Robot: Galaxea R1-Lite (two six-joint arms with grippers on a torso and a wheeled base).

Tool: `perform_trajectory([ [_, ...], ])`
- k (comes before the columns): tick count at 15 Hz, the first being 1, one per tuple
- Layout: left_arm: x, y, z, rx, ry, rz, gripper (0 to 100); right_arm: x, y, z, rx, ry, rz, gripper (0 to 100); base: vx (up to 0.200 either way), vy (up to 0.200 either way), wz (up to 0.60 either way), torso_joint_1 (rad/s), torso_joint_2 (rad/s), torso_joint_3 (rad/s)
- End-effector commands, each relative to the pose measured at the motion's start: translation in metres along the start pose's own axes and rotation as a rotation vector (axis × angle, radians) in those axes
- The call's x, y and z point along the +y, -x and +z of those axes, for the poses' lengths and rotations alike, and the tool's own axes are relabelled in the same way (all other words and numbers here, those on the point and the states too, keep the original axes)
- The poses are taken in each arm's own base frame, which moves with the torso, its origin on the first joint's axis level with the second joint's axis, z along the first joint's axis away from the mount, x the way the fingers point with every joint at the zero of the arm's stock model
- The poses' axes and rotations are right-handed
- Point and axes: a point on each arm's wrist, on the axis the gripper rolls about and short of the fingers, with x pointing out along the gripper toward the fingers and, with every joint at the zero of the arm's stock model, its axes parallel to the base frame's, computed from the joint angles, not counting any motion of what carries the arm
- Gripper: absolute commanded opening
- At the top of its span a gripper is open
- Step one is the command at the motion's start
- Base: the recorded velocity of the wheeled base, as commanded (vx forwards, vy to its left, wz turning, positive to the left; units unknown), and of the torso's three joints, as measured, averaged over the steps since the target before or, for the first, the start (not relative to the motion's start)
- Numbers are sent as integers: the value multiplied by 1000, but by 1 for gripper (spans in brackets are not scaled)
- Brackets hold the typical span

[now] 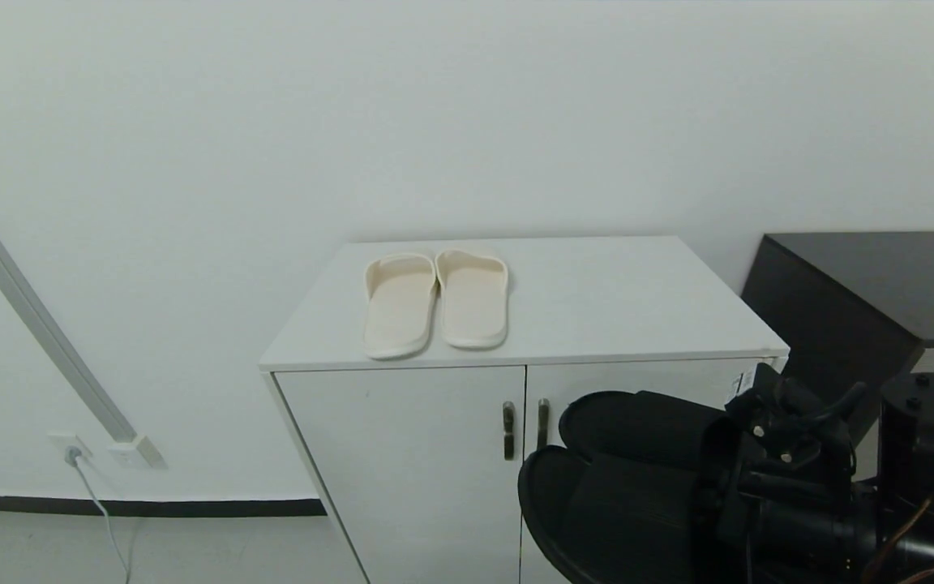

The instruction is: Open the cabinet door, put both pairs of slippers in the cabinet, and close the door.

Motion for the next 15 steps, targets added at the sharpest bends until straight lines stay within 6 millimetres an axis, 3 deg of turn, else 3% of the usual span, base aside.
perform_trajectory([
  [1,0,0,0,1,0,0,100,0,-1,-1,5,-1,2,0,0,0,0,-212,535,325],
  [15,0,0,0,1,-5,-1,100,2,3,-4,9,0,26,0,0,0,0,-160,494,328],
])
